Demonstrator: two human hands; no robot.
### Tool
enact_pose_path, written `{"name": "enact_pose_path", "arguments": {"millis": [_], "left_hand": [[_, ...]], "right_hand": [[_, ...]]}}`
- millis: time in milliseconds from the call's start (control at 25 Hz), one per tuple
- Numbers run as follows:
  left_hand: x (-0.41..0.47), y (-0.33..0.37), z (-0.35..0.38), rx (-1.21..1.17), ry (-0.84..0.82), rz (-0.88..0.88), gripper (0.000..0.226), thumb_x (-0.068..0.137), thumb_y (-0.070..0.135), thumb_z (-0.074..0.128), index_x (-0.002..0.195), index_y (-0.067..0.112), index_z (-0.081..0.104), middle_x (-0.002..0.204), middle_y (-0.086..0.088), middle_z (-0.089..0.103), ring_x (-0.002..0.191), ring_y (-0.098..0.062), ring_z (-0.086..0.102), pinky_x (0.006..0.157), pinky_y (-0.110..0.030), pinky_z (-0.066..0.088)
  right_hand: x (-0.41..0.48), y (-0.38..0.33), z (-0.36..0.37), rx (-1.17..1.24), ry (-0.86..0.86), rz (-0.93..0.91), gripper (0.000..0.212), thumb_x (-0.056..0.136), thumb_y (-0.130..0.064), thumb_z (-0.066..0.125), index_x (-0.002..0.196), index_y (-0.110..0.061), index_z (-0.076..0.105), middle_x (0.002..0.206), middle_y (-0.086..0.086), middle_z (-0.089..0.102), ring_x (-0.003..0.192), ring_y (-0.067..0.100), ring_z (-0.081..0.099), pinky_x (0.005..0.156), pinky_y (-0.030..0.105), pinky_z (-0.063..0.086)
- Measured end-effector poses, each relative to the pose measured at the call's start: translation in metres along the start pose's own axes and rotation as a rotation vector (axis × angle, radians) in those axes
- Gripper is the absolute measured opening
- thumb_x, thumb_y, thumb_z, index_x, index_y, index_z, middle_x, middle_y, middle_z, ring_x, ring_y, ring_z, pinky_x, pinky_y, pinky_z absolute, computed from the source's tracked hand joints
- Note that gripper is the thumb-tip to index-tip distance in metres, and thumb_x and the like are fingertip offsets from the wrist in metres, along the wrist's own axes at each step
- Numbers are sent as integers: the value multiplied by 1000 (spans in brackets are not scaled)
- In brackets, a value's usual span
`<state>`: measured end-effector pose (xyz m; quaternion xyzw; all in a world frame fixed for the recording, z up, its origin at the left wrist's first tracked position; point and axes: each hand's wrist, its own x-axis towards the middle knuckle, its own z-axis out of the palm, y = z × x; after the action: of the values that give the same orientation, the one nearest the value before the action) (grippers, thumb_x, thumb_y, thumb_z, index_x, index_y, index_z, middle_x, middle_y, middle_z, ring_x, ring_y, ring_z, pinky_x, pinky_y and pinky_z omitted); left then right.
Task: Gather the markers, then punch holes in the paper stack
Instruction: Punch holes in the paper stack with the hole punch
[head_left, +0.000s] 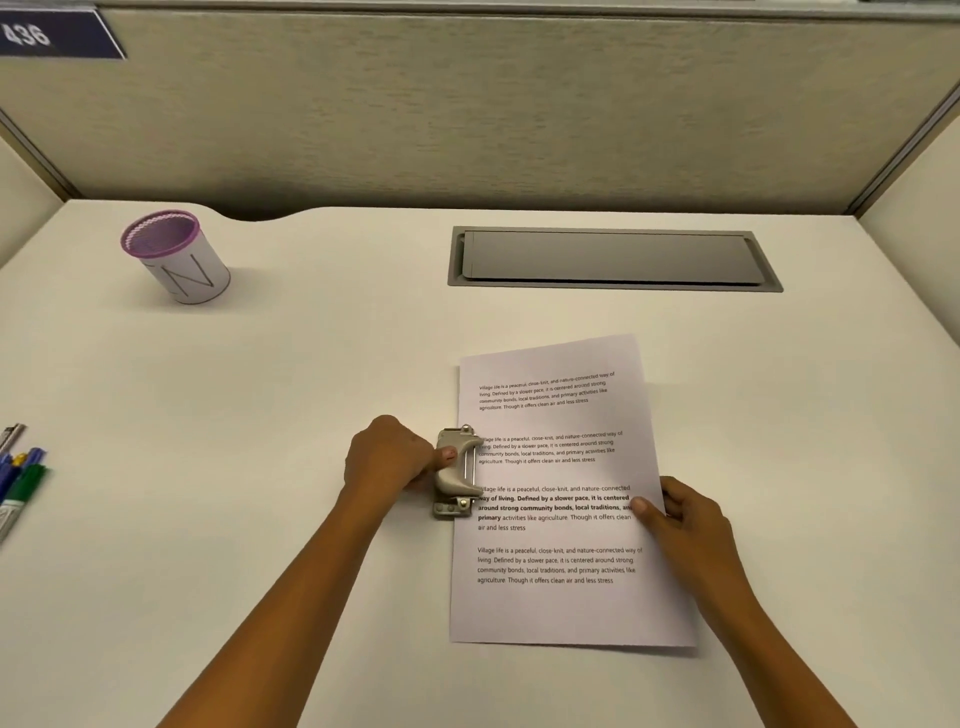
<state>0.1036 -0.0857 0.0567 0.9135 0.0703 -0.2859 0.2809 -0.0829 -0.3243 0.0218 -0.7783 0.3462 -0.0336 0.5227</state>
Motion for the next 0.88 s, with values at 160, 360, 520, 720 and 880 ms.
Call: {"name": "enact_pose_path", "arguments": {"millis": [160, 360, 520, 720, 880], "left_hand": [[-13, -2, -2, -46, 40, 50, 38, 73, 35, 78, 58, 8, 55, 61, -7, 58, 58, -24, 50, 63, -29, 38], [-39, 0, 10, -278, 340, 236, 23, 82, 35, 70, 93, 17, 61, 93, 3, 65, 85, -19, 61, 69, -29, 44], [-66, 13, 21, -532, 290, 460, 15, 90, 24, 61, 104, 23, 60, 104, 8, 66, 83, 2, 61, 57, -4, 44], [-99, 32, 45, -724, 48, 520, 32, 91, 29, 59, 121, 20, 55, 114, 10, 65, 98, -7, 64, 71, -11, 52], [-121, 42, 47, -705, 217, 656, 16, 92, 32, 57, 97, 19, 65, 91, 8, 72, 79, -10, 69, 63, -17, 56]], "right_hand": [[-5, -1, -10, 4, 72, -14, 12, 90, -20, 61, 98, -27, 66, 89, -11, 74, 75, 10, 70, 60, 23, 49], [-15, -7, -33, 57, 179, -64, 12, 89, -19, 61, 90, -30, 66, 84, -13, 74, 69, 4, 70, 62, 27, 51], [-26, -15, -49, 118, 241, -128, 14, 88, -19, 62, 91, -32, 66, 82, -17, 74, 68, 4, 69, 63, 28, 50], [-40, -25, -52, 206, 303, -240, 9, 89, -19, 62, 86, -27, 65, 82, -11, 73, 72, 15, 70, 65, 31, 51], [-57, -37, -52, 371, 352, -370, 11, 91, -15, 60, 89, -24, 65, 87, -7, 73, 77, 10, 68, 66, 21, 55]]}}
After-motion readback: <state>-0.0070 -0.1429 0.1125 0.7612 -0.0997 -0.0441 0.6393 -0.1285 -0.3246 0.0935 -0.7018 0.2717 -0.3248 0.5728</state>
